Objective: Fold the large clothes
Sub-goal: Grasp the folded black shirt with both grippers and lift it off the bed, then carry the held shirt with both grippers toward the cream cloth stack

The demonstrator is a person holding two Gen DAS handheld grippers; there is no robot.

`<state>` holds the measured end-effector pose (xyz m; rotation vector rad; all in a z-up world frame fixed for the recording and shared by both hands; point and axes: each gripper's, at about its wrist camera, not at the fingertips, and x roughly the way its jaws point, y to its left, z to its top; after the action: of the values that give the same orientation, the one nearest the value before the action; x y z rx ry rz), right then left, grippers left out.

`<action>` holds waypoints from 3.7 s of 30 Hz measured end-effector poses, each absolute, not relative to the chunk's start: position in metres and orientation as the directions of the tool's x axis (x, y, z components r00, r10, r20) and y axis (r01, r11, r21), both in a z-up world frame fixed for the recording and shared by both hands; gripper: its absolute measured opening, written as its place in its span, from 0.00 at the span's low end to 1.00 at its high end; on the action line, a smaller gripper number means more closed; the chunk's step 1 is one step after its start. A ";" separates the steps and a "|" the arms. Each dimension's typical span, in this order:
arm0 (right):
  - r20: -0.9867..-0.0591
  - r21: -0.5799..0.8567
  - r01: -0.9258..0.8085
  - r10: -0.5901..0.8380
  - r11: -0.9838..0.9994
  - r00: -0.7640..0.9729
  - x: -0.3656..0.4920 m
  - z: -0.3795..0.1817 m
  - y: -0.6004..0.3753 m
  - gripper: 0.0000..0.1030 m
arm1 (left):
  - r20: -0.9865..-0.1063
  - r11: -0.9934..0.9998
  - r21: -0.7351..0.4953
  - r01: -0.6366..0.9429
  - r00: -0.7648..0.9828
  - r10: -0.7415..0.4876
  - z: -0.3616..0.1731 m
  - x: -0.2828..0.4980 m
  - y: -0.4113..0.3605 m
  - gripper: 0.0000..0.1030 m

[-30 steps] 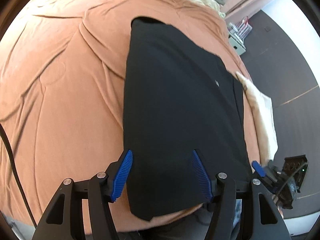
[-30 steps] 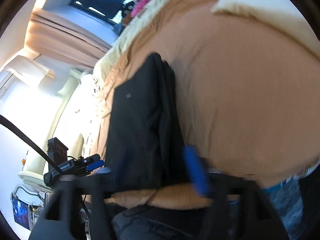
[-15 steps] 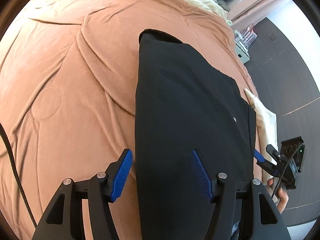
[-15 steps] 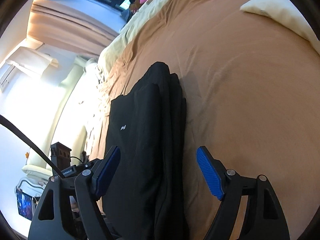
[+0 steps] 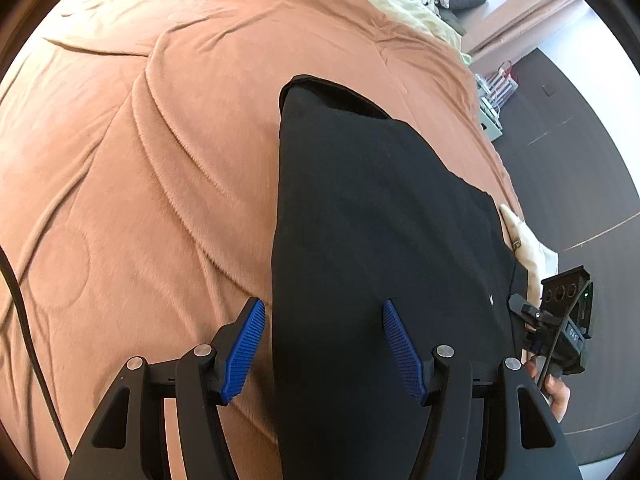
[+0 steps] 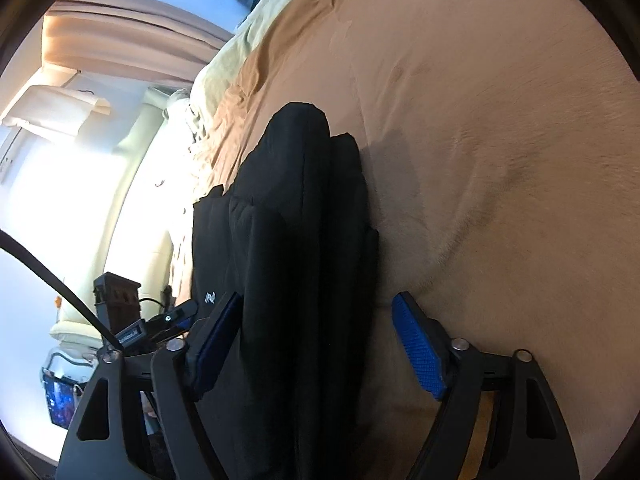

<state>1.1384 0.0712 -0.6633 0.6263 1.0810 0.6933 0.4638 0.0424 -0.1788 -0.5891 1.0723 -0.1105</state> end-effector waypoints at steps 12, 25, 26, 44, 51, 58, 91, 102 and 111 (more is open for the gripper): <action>-0.551 0.784 -0.193 0.805 0.590 0.220 1.155 -0.664 0.063 0.21 | -0.786 0.825 -0.522 -0.215 0.497 -0.368 -0.179 0.470 0.043 0.49; -0.537 0.718 -0.311 0.780 0.623 0.323 1.085 -0.586 0.055 0.12 | -0.716 0.830 -0.537 -0.149 0.601 -0.355 -0.105 0.418 0.034 0.28; -0.533 0.717 -0.316 0.780 0.622 0.327 1.078 -0.581 0.054 0.12 | -0.707 0.830 -0.539 -0.141 0.612 -0.355 -0.098 0.411 0.032 0.28; -0.455 0.665 -0.393 0.762 0.635 0.461 0.922 -0.490 0.009 0.12 | -0.574 0.828 -0.561 -0.008 0.725 -0.382 -0.011 0.301 -0.003 0.23; -0.413 0.630 -0.442 0.758 0.639 0.506 0.863 -0.442 -0.022 0.12 | -0.512 0.825 -0.561 0.059 0.758 -0.403 0.025 0.270 -0.030 0.23; -0.364 0.593 -0.481 0.748 0.645 0.555 0.819 -0.405 -0.060 0.12 | -0.475 0.832 -0.539 0.128 0.770 -0.426 0.054 0.260 -0.073 0.23; -0.472 0.380 -0.298 0.461 0.876 0.752 0.741 -0.281 -0.215 0.12 | -0.490 0.716 -0.616 0.328 0.553 -0.674 0.071 0.387 -0.328 0.23; -0.573 0.369 -0.189 0.382 0.910 0.725 0.780 -0.269 -0.180 0.12 | -0.530 0.670 -0.690 0.273 0.439 -0.725 0.015 0.451 -0.345 0.23; -0.671 0.363 -0.084 0.323 0.928 0.667 0.864 -0.299 -0.143 0.12 | -0.576 0.668 -0.710 0.225 0.360 -0.734 -0.049 0.521 -0.338 0.23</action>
<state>0.8641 -0.1433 -0.2993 0.3155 0.8114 0.2338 0.5213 -0.3383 -0.0488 -0.5790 1.0266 -0.6641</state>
